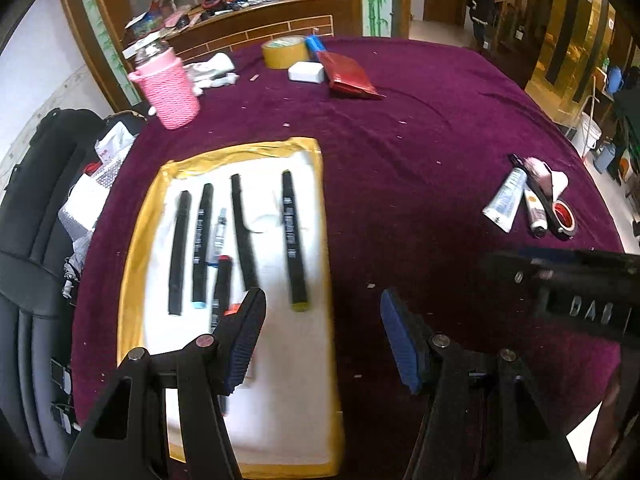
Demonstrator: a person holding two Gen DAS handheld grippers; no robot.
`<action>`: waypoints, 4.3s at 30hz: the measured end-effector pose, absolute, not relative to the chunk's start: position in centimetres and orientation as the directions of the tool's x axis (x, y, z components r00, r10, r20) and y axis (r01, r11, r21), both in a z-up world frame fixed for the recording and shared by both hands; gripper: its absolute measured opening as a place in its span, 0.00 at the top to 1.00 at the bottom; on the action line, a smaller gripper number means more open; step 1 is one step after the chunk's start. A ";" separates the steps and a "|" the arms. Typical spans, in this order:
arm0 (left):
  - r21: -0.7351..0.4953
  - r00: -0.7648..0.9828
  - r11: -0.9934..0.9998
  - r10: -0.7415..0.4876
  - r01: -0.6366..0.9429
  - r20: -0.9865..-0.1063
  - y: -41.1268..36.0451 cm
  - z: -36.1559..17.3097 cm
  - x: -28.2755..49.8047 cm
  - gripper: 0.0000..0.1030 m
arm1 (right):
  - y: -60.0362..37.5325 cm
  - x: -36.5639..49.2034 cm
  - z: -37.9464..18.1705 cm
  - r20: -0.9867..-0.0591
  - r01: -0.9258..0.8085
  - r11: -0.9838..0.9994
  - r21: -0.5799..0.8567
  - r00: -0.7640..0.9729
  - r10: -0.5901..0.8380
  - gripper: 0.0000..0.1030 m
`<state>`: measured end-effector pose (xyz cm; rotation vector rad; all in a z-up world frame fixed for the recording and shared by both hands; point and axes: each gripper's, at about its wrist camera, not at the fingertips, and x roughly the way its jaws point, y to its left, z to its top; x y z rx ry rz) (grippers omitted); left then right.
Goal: Organize objects
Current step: 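Move both grippers back from the tray toward the pile, then grasp the silver tube with the left gripper and lift it, then carry the tube to the tray with the left gripper while the right gripper grasps the black tape roll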
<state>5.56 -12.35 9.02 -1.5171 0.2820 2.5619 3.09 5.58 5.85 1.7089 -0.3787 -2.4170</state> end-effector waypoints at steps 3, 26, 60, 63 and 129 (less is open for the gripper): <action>0.092 -0.468 -0.968 0.029 -0.234 -0.883 -10.5 9.0 5.8 0.48 | 9.0 2.9 6.0 -0.895 -0.064 -0.948 0.312 -0.356 -0.271 0.53; -0.109 -0.323 -0.912 0.249 -0.395 -0.913 0.0 4.9 1.5 0.48 | 26.9 1.2 3.5 -0.907 -0.320 -0.888 0.330 -0.369 -0.204 0.53; -0.147 -0.299 -0.816 0.363 -0.559 -0.882 5.7 2.7 -4.7 0.79 | 27.9 1.3 2.1 -0.920 -0.254 -0.925 0.281 -0.346 -0.184 0.53; -0.189 -0.311 -0.823 0.400 -0.536 -0.862 4.2 4.1 -3.5 0.79 | 26.6 0.6 2.3 -0.920 -0.193 -0.953 0.233 -0.360 -0.152 0.53; -0.211 -0.432 -0.975 0.221 -0.073 -0.874 -31.7 5.6 3.4 0.53 | -16.9 3.4 2.4 -0.963 0.514 -0.847 -0.138 -0.270 -0.007 0.88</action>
